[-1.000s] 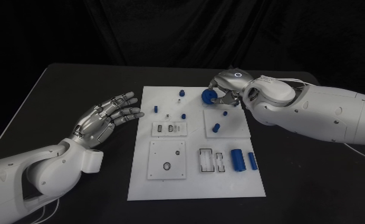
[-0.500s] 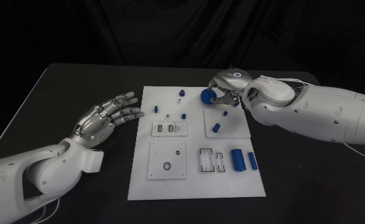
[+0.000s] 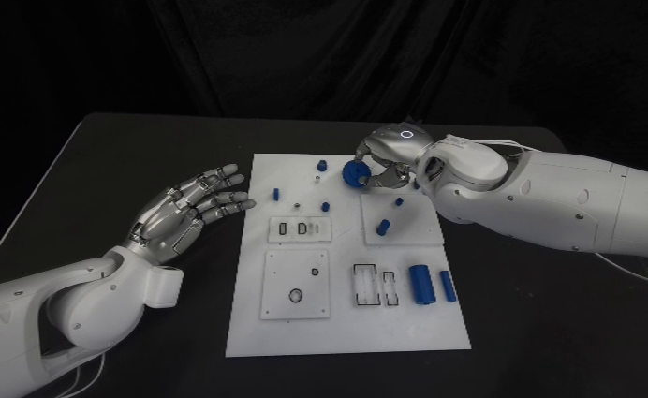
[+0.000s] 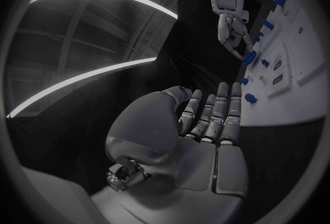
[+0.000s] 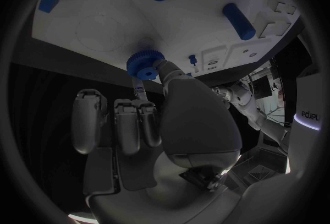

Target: Assemble the parts on the task board

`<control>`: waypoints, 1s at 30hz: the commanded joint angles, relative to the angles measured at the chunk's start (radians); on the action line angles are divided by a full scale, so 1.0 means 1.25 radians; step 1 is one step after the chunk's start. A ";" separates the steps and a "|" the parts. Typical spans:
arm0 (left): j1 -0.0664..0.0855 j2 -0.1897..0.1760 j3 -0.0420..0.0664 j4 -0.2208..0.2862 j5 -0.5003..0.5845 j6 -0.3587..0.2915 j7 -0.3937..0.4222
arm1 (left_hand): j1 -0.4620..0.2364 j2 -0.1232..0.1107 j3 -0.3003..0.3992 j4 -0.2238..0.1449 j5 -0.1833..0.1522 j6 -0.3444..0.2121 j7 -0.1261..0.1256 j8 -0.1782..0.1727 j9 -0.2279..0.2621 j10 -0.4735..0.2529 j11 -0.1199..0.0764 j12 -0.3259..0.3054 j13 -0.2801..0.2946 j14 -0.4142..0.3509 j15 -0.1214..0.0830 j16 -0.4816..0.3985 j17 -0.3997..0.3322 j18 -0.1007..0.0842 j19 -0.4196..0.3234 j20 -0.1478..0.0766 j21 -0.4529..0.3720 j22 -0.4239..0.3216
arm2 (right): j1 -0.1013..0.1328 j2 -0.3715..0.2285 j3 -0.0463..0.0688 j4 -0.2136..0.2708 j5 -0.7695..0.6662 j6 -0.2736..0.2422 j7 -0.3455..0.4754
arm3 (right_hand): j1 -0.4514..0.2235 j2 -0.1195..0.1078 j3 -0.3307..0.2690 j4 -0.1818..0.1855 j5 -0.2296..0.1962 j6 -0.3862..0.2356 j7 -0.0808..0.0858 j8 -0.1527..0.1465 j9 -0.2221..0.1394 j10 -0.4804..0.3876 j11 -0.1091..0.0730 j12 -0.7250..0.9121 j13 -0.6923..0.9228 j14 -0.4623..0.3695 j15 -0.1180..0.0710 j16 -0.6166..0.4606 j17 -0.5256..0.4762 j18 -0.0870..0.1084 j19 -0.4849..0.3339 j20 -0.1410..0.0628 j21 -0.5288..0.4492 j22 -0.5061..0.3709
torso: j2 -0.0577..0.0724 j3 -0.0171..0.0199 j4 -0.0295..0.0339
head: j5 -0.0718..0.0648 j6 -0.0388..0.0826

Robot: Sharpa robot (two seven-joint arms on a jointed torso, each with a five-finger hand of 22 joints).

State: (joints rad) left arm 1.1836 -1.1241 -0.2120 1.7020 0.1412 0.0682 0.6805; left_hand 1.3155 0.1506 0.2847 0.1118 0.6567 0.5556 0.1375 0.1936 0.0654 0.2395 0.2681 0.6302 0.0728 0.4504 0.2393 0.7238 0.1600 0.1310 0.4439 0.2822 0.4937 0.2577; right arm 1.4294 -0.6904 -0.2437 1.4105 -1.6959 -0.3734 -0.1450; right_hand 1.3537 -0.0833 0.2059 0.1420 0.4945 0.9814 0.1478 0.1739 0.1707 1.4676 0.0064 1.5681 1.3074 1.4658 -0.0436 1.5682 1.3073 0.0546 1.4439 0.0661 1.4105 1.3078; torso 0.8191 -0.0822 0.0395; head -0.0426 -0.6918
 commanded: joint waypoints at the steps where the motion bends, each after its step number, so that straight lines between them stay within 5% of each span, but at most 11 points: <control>1: -0.001 0.003 0.000 0.001 0.002 0.010 0.020 | -0.006 -0.002 0.004 0.000 -0.001 0.000 0.004 -0.005 -0.001 0.001 0.005 0.006 0.001 -0.004 -0.001 0.005 -0.001 -0.011 -0.006 0.002 -0.005 -0.001 | 0.002 0.013 0.001 -0.001 -0.004 -0.014 0.007 | 0.001 0.005 0.006 0.000 0.003 0.055 -0.055 0.071 0.135 0.083 0.006 0.002 0.211 0.084 0.002 0.002 0.211 -0.008 0.005 0.002 0.005 0.156 | 0.000 0.0000 0.0000 | -0.002 -0.001; 30: -0.001 0.018 0.000 -0.009 0.002 0.014 0.019 | -0.009 -0.001 0.007 -0.002 -0.001 0.001 0.004 -0.004 0.000 0.001 0.006 0.007 0.001 -0.005 0.000 0.006 -0.002 -0.011 -0.007 0.002 -0.004 -0.001 | 0.001 0.118 0.003 -0.059 -0.004 0.026 0.021 | -0.004 0.003 0.018 0.002 -0.023 0.032 -0.043 0.050 0.134 0.083 0.017 0.002 0.211 0.084 0.012 0.002 0.211 -0.006 0.000 0.011 -0.004 0.154 | 0.001 -0.0014 0.0012 | -0.010 0.000</control>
State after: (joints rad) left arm 1.1835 -1.1037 -0.2120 1.6895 0.1412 0.0713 0.6806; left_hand 1.3155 0.1506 0.2876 0.1088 0.6567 0.5556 0.1375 0.1936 0.0654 0.2395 0.2681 0.6357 0.0728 0.4504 0.2393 0.7278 0.1588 0.1310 0.4403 0.2859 0.4937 0.2577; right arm 1.4294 -0.5442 -0.2403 1.3387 -1.6959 -0.3606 -0.1235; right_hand 1.3507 -0.0871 0.2226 0.1448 0.4705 0.9759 0.1422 0.1753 0.1708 1.4671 0.0206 1.5681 1.3073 1.4658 -0.0365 1.5682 1.3073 0.0545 1.4437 0.0735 1.4080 1.3075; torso 0.8196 -0.0834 0.0418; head -0.0536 -0.6925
